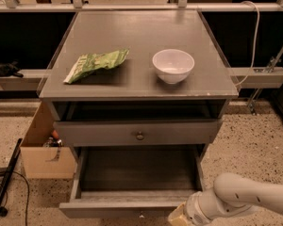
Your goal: Close middle drawer
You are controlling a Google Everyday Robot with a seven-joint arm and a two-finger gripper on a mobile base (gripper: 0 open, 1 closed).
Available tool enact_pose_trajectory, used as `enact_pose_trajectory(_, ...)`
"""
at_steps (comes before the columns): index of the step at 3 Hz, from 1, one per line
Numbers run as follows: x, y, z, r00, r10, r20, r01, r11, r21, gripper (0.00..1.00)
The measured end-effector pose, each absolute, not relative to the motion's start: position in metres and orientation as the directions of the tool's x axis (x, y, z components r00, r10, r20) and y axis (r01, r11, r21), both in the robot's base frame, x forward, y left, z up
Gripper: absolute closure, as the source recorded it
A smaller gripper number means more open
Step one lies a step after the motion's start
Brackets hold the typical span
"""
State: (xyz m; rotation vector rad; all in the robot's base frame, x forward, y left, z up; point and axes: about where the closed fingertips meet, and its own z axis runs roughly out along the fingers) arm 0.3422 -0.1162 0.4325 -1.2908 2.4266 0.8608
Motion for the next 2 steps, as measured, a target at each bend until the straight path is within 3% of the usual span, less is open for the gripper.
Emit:
enact_pose_trajectory(1, 0.3545, -0.1139, 0.4333, -0.563, -0.665, -0.491, -0.826, 0.429, 0.365, 1.0)
enact_pose_trajectory(2, 0.3536, -0.1135, 0.4332, -0.561, -0.667, -0.491, -0.827, 0.431, 0.36, 0.73)
